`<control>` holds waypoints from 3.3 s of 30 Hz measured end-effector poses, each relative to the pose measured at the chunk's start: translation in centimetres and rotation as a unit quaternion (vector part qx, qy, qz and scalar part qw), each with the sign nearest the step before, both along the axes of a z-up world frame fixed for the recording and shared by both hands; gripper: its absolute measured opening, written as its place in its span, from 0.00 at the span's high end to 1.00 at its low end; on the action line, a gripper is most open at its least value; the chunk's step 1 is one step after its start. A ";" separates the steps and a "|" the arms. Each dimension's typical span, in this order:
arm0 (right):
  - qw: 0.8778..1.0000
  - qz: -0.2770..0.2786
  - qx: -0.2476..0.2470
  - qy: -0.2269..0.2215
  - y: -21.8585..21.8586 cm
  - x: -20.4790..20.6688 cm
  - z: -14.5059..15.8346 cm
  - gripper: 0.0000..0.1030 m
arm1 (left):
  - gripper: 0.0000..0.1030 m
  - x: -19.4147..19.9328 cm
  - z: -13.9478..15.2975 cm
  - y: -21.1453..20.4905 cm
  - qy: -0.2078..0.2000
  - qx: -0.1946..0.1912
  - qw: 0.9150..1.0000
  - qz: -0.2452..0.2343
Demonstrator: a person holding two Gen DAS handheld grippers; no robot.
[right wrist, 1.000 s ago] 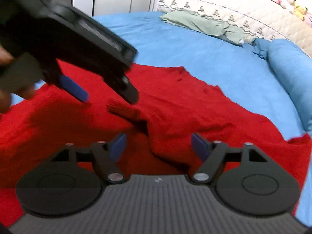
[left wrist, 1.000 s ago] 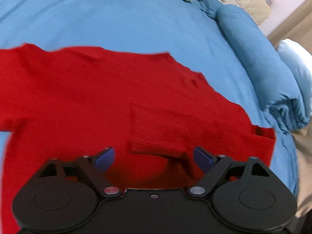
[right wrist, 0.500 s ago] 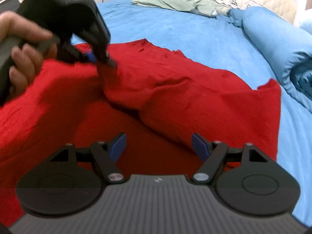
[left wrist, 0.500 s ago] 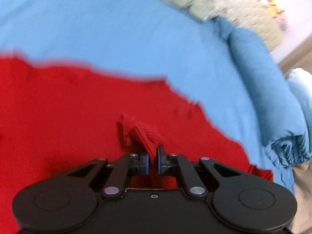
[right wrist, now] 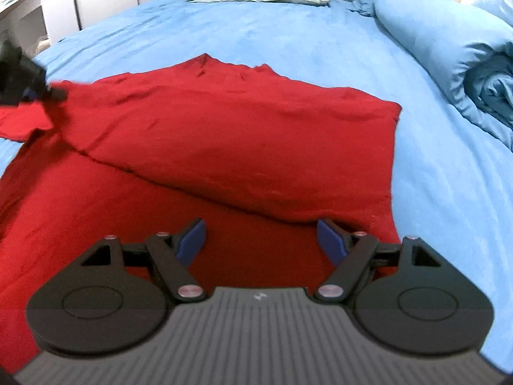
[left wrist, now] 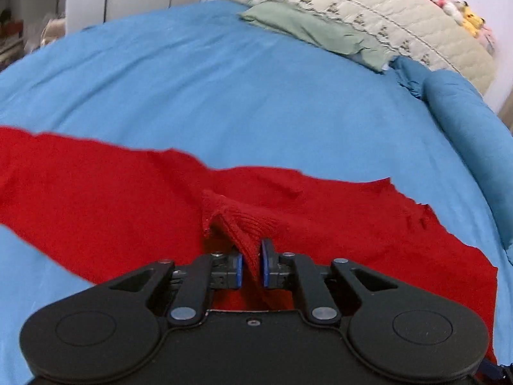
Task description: Fold small clothes
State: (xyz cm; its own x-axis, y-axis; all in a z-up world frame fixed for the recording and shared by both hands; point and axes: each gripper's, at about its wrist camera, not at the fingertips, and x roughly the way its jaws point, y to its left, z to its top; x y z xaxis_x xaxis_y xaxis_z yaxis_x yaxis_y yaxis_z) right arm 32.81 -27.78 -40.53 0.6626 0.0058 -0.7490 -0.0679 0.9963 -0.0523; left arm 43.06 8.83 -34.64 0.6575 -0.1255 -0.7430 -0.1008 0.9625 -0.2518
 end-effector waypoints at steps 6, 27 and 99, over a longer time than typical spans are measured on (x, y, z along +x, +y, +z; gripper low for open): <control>0.998 -0.045 -0.033 0.019 -1.7 -0.1 0.1 0.07 | 0.50 -0.4 1.1 1.3 0.002 0.046 0.999 0.025; 0.978 -0.105 -0.180 0.010 -4.1 0.7 -0.6 0.12 | 0.35 0.4 1.3 -2.2 0.002 0.063 0.996 -0.063; 0.996 0.060 0.070 -0.017 28.0 6.4 7.6 0.00 | 0.95 -1.7 -2.5 32.8 -0.022 -0.048 0.948 0.313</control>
